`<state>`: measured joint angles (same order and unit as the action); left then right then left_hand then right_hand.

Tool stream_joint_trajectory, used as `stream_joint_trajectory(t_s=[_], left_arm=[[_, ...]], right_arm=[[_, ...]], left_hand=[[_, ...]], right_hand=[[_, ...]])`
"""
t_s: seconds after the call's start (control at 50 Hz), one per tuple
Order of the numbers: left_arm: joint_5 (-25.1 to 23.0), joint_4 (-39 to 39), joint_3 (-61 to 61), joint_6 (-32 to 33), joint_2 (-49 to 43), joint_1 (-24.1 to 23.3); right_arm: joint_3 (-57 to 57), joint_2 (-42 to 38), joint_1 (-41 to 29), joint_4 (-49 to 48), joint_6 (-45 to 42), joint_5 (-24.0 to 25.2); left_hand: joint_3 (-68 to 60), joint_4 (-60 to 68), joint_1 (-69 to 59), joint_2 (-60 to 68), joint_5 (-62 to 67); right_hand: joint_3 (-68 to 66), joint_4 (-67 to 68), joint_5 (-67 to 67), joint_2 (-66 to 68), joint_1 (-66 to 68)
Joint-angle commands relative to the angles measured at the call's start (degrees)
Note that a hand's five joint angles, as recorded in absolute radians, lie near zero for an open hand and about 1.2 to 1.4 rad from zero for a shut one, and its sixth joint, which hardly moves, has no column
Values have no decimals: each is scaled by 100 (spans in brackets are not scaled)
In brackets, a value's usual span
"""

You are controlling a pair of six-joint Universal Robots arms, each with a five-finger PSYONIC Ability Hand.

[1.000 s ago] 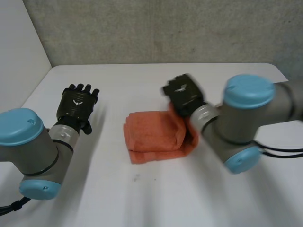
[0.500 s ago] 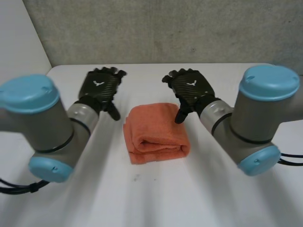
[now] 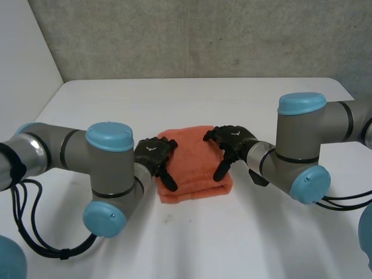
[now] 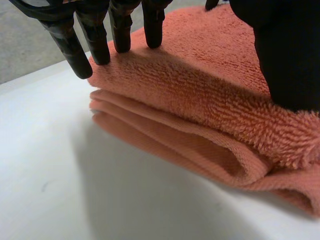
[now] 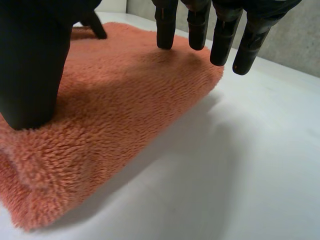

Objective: Fold the laundry

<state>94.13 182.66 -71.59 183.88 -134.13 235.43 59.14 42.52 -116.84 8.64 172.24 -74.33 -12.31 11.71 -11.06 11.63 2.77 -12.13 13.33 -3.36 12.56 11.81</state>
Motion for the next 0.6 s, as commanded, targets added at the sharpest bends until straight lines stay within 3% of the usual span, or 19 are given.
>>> stream_joint_trajectory(t_s=[0.02, 0.06, 0.08, 0.16, 0.28, 0.4, 0.6], left_arm=[[9, -20, -109, 113, 896, 38], [0, -20, -100, 122, 1169, 73], [0, -20, -100, 122, 1475, 143], [0, -107, -100, 113, 2144, 371], [-18, -924, -12, 87, 3068, 784], [-35, -1215, -74, 87, 3463, 969], [-325, -1198, -294, 69, 4035, 1207]], right_arm=[[-26, 334, -14, 15, -50, -37], [-26, 459, -14, 15, -42, -46], [113, 1172, 38, -46, -42, -90], [369, 1863, 302, -213, -33, -291], [914, 2874, 592, -916, -15, -731], [1257, 3428, 697, -1049, -59, -837], [1609, 3675, 1006, -1005, -86, -740]], left_hand=[[210, -150, 84, -142, -255], [226, -167, 101, -159, -272], [226, -167, 101, -159, -272], [226, -167, 101, -159, -272], [231, -171, 106, -163, -277], [231, -171, 106, -163, -277], [231, -171, 106, -163, -277]], right_hand=[[213, -333, 336, -256, -181], [213, -333, 336, -256, -181], [213, -333, 336, -256, -181], [213, -333, 336, -256, -181], [213, -333, 336, -256, -181], [213, -333, 336, -256, -181], [213, -333, 336, -256, -181]])
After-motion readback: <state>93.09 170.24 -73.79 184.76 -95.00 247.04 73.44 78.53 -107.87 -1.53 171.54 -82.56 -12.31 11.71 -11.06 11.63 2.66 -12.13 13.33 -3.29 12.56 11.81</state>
